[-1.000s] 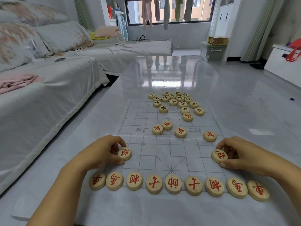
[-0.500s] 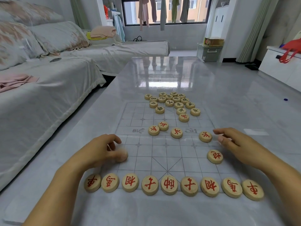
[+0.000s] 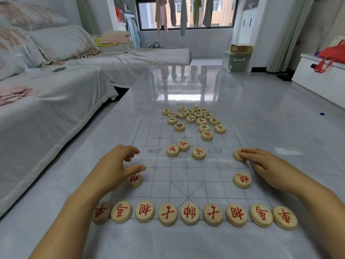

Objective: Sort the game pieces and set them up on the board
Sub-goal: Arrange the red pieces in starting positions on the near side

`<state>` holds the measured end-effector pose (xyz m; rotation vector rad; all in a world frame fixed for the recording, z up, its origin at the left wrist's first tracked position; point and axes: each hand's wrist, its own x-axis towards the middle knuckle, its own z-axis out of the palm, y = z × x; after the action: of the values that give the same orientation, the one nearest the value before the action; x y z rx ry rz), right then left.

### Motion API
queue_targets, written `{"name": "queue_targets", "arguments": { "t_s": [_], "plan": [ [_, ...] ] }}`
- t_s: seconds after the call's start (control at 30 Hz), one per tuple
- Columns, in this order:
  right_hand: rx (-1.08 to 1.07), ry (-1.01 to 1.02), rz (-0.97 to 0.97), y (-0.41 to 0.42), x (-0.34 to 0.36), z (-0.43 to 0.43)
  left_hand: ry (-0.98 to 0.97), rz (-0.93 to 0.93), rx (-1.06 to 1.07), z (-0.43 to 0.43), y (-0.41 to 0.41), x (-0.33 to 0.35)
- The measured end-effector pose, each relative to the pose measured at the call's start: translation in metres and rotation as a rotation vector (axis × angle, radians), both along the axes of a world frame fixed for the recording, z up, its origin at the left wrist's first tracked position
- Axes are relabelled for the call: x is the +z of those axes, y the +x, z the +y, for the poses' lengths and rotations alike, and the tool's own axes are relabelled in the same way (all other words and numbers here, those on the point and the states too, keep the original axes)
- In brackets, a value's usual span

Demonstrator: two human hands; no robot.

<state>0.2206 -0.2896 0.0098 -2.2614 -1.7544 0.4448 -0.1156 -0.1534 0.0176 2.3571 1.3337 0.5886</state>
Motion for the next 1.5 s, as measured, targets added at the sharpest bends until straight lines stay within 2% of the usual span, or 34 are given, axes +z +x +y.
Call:
{"name": "queue_targets", "arguments": {
  "t_s": [0.2,0.33,0.6,0.9,1.5],
  "plan": [
    [-0.131,0.090,0.081,0.009,-0.001,-0.004,-0.003,0.042,-0.009,-0.001,0.000,0.000],
    [-0.202,0.125,0.068,0.013,-0.004,-0.003,0.001,0.054,-0.021,-0.002,0.002,-0.002],
    [-0.185,0.109,0.002,0.008,-0.007,0.008,-0.003,0.060,-0.042,-0.003,0.008,-0.002],
    [-0.242,0.121,0.045,0.009,-0.010,0.016,-0.010,0.105,-0.078,-0.009,0.018,-0.002],
    [-0.173,-0.001,0.070,0.012,0.000,0.009,0.115,0.191,-0.384,-0.030,0.091,-0.001]
  ]
}}
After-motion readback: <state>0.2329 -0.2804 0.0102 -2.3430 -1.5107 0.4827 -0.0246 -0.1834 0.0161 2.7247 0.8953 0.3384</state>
